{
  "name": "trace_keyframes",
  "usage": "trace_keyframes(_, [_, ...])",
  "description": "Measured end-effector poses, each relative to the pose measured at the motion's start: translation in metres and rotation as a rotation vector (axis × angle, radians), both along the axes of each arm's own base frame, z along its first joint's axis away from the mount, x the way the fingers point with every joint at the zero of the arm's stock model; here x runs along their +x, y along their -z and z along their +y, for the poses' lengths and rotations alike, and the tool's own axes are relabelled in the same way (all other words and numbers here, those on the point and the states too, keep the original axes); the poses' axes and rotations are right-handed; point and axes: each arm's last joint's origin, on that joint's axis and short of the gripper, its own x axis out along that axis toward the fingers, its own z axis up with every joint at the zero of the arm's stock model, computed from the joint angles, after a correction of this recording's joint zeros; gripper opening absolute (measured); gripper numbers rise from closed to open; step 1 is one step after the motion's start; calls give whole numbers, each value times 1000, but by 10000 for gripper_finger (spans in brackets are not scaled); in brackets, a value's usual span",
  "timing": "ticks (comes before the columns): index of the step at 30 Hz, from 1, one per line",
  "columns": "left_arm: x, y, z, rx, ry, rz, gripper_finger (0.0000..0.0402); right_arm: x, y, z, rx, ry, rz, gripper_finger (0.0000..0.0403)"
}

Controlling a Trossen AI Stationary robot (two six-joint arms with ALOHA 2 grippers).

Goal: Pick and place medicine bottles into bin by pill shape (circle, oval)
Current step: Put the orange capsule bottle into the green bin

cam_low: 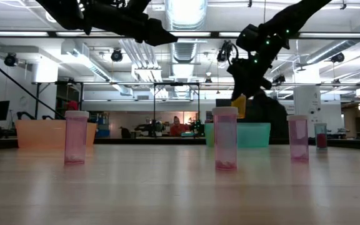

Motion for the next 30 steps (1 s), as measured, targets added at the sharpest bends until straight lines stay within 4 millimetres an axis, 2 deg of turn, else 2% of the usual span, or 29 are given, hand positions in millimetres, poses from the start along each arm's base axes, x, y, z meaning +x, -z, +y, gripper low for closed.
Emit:
trace_keyframes(5, [-2, -2, 7, 6, -26, -19, 281, -9, 4, 8, 12, 38, 32, 201])
trace_keyframes(11, [-4, -2, 13, 7, -47, -22, 281, -26, -18, 24, -52, 75, -24, 201])
trace_keyframes(14, [-4, -2, 13, 2, -47, -24, 281, -38, -21, 35, -72, 86, -29, 201])
trace_keyframes(17, [-4, -1, 13, 1, -47, -22, 281, -43, -14, 46, -85, 75, -49, 201])
trace_keyframes(23, [-4, -1, 13, -1, -47, -24, 281, -48, 12, 61, -111, 52, -98, 201])
trace_keyframes(30, [-4, -1, 13, -35, -43, -46, 281, -49, 31, 63, -114, 34, -79, 201])
